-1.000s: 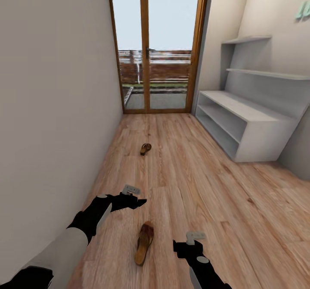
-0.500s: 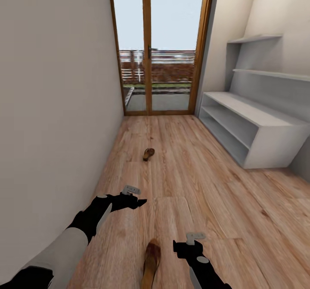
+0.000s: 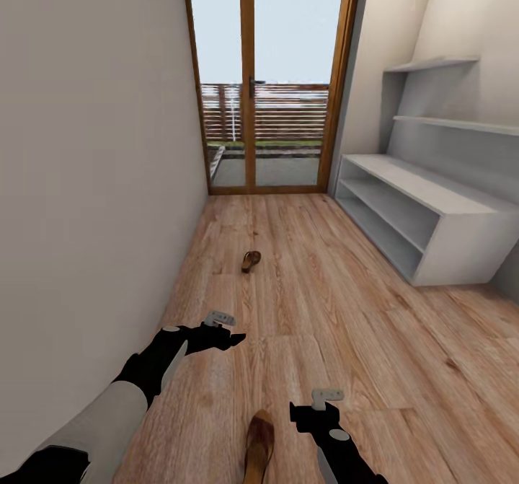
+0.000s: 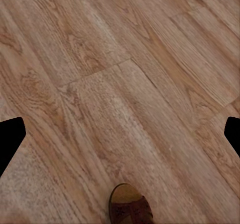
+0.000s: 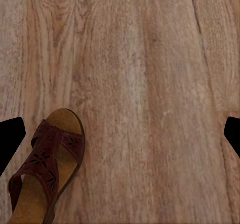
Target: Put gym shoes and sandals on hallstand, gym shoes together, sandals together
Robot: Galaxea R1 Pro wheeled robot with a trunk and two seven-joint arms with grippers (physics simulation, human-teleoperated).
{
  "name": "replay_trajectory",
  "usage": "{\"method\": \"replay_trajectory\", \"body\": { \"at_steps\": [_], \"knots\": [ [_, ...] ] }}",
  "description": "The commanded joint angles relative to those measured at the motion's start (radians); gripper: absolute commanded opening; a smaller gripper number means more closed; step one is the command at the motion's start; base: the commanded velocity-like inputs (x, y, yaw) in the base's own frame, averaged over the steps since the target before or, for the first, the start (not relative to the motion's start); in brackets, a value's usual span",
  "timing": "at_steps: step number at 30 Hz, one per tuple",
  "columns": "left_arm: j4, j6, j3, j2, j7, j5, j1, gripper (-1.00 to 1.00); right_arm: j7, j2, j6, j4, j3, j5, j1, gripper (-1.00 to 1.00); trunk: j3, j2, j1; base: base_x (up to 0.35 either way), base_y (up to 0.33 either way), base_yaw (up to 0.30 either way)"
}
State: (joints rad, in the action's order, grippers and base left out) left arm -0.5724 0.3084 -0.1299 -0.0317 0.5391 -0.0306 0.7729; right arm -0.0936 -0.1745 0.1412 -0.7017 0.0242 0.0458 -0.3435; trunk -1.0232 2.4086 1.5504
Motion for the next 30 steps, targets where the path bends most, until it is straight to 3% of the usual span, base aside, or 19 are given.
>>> {"method": "replay_trajectory", "body": {
  "at_steps": [1, 10, 30],
  "knots": [
    [-0.002, 0.006, 0.001, 0.0, 0.003, -0.003, 0.0, 1.0, -0.006, 0.0, 0.007, -0.002, 0.002, 0.005, 0.0, 1.0, -0.001, 0.0, 0.0, 0.007, 0.004, 0.0],
    [-0.002, 0.006, 0.0, 0.0, 0.004, -0.003, 0.0, 1.0, -0.006, 0.0, 0.006, -0.003, 0.002, 0.004, 0.0, 1.0, -0.001, 0.0, 0.0, 0.003, 0.002, 0.03],
    [0.0, 0.006, 0.001, 0.0, 0.006, -0.003, 0.0, 1.0, -0.006, 0.0, 0.006, -0.002, 0.001, 0.004, 0.0, 1.0, -0.008, 0.0, 0.0, 0.012, 0.0, 0.251]
  ]
}}
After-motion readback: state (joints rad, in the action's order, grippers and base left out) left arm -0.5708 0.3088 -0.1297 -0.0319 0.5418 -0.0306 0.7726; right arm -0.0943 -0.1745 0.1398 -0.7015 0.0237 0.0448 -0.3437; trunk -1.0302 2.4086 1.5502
